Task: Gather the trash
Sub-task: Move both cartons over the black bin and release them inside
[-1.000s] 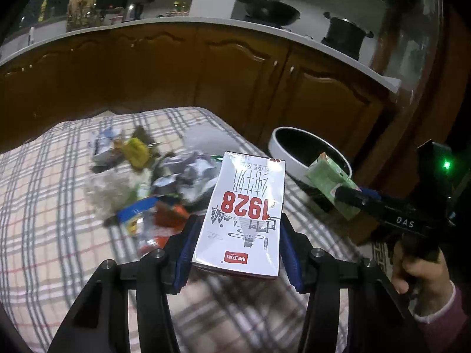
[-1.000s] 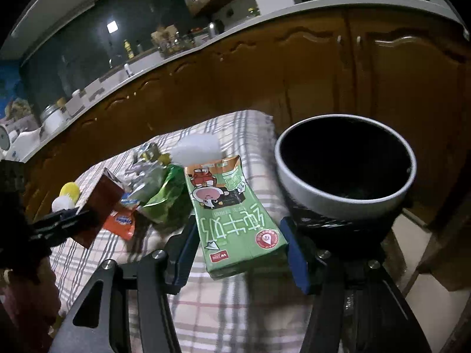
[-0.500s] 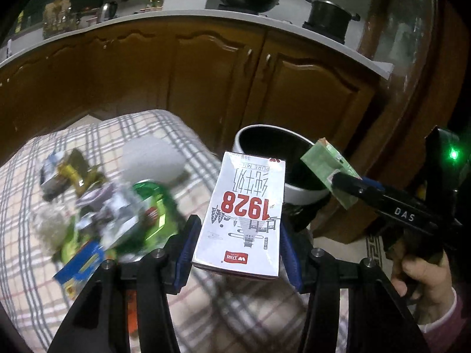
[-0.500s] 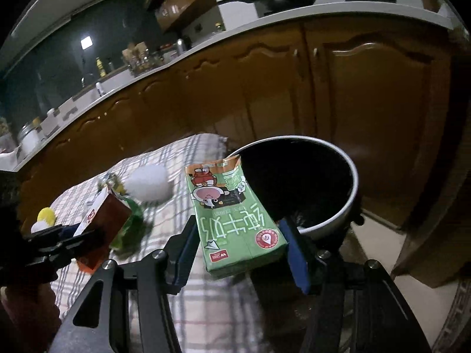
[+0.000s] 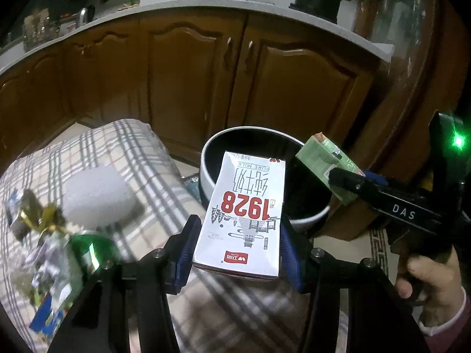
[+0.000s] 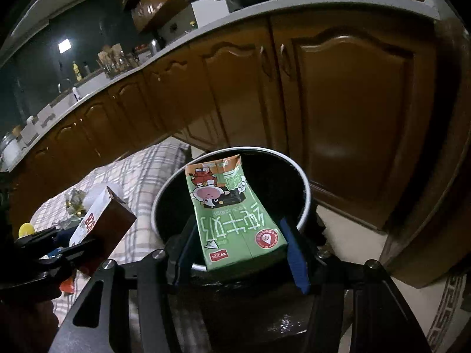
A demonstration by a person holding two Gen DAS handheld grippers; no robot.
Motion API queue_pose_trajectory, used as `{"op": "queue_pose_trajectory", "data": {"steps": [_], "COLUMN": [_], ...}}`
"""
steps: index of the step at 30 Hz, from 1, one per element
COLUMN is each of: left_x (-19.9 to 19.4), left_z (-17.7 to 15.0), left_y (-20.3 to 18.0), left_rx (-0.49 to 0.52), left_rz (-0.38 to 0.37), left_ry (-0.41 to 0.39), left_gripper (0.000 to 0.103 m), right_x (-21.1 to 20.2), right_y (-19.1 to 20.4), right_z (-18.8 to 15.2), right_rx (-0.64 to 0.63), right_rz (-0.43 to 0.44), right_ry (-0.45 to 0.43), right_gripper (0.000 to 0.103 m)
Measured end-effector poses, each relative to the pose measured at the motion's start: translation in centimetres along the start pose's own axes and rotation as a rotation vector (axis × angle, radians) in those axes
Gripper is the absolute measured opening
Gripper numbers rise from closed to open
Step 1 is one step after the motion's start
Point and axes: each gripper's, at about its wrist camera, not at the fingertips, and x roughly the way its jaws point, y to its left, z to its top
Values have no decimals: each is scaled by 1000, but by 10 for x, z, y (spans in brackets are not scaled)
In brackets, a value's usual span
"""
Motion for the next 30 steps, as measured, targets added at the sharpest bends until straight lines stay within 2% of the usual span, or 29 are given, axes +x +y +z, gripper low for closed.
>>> {"op": "queue_pose_trajectory", "data": {"steps": [12, 22, 25, 28, 30], "left_x": [56, 81, 86, 84, 80], "left_z": [38, 53, 54, 55, 54], "left_y": [-12, -24, -25, -25, -22], "left_rx": [7, 43, 43, 26, 11], "left_rz": [7, 14, 28, 30, 27], "left_ry": [52, 90, 107, 102, 96], "left_gripper": [51, 51, 56, 67, 70], "right_x": [23, 40, 44, 46, 45], "right_y": [-20, -30, -33, -36, -37], "right_z": [17, 31, 34, 35, 35], "right_rx": [-2, -11, -5, 9, 17], "right_rz": [-24, -33, -21, 8, 6], "right_ry": [25, 52, 60, 64, 62], "right_gripper": [56, 56, 57, 58, 65]}}
